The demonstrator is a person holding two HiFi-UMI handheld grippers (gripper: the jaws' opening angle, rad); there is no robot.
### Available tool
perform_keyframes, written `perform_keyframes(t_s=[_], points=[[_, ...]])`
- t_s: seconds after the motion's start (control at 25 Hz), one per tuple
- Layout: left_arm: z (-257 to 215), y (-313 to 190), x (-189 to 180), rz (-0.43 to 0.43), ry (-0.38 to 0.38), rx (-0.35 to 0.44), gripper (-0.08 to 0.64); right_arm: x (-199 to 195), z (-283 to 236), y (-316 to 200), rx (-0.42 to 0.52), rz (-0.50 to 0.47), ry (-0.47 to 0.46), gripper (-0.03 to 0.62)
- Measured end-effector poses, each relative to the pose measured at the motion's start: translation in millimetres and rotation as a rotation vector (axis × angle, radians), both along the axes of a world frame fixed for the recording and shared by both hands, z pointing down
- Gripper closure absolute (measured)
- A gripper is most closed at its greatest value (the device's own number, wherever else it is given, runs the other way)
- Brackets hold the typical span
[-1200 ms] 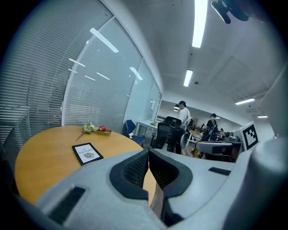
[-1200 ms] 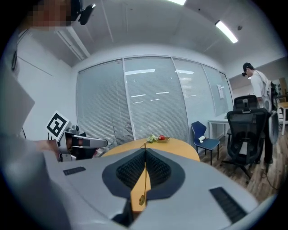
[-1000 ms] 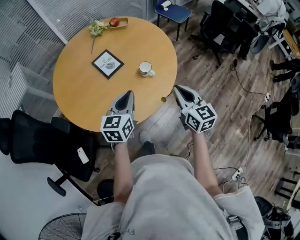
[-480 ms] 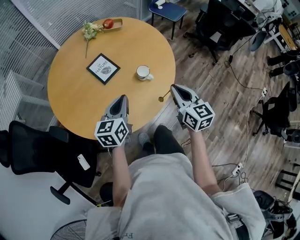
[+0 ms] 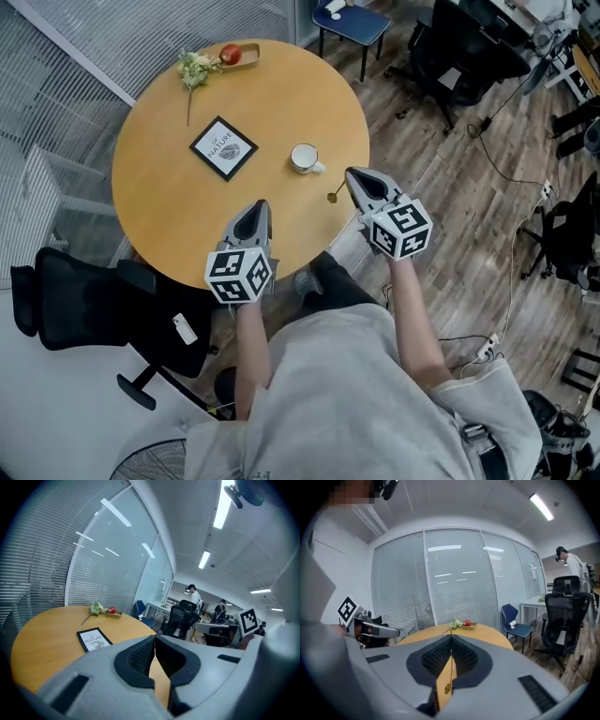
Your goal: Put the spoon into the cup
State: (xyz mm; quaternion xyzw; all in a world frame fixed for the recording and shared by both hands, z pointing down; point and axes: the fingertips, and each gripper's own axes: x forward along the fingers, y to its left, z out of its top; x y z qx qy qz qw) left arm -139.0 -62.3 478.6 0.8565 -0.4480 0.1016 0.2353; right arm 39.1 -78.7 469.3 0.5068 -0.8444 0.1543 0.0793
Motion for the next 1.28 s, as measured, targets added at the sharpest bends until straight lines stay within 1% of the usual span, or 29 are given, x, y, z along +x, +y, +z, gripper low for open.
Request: perform_keyframes(t_s=[0.12, 0.44, 0.64, 0.88, 1.28], points=[[-5.0, -17.0, 2.2, 0.002, -0.011, 0.009, 0.551, -2.3, -4.6, -22.8, 0.014, -0.007, -0.010, 0.594], [-16.0, -67.8, 12.8, 0.003, -0.031, 0.042, 0.551, -12.9, -11.9, -80.1, 0.034, -0.064, -0.021, 0.593], [-18.7, -88.9, 7.4, -0.017, -0.041, 0.038, 0.551, -20.6, -16.3, -107.9, 0.040, -0.097, -0.031, 0.592], [-17.4, -101.3, -2.0, -0.061, -0.046, 0.039, 0.551, -32.8, -12.1, -129.5, 0.035, -0.139, -0.042, 0.592], [-7.8, -109.5, 6.3, -0.082, -0.054, 0.027, 0.551, -38.1, -0.4, -146.2, 0.021, -0.193, -0.031, 0.592]])
